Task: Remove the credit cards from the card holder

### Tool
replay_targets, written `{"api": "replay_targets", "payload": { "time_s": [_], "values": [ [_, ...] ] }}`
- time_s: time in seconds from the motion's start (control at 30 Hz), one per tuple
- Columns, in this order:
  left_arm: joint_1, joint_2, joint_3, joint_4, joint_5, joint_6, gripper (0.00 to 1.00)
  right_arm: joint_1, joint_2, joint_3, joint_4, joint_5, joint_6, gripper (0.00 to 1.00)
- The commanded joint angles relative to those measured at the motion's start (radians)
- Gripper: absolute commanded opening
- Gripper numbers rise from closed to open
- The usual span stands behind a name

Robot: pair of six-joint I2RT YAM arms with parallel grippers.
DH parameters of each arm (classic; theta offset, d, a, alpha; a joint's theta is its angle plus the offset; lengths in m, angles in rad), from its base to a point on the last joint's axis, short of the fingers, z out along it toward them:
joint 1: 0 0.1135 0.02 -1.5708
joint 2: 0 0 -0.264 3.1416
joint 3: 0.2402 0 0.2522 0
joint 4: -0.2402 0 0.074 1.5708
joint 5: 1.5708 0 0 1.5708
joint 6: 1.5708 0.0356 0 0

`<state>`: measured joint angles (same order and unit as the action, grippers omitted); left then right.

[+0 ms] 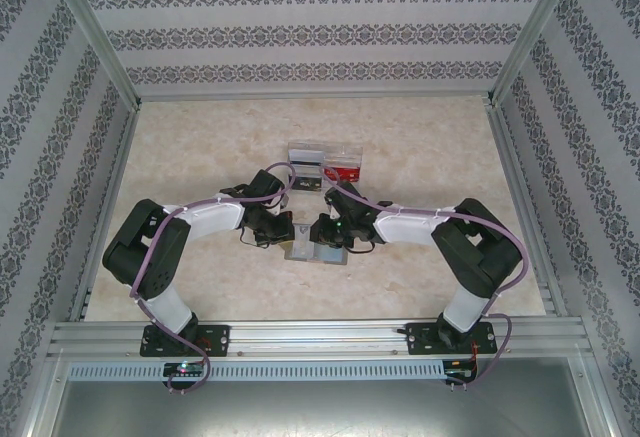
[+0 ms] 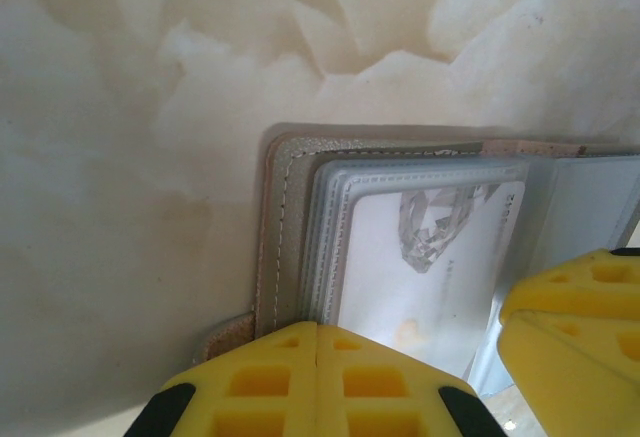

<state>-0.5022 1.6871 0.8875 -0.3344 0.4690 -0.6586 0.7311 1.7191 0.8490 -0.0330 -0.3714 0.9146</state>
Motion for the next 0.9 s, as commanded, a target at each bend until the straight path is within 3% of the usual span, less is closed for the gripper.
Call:
{"api": "replay_targets", "payload": {
  "time_s": [0.0,0.67,0.87],
  "values": [
    [-0.006,0.023,0.009,-0.045,-0.026,0.004,0.00,0.014,0.018,0.016,0.002,-0.015,0.006,0.21],
    [-0.037,0.036,0.023,-0.021,0.002,-0.005,0.00,0.013,0.025,-0.023,0.065,-0.038,0.032,0.17],
    [-0.036,0.032,0.024,-0.036,-0.024,-0.009,0.00,0.010,0.007,-0.046,0.067,-0.031,0.034,0.07]
  ]
}}
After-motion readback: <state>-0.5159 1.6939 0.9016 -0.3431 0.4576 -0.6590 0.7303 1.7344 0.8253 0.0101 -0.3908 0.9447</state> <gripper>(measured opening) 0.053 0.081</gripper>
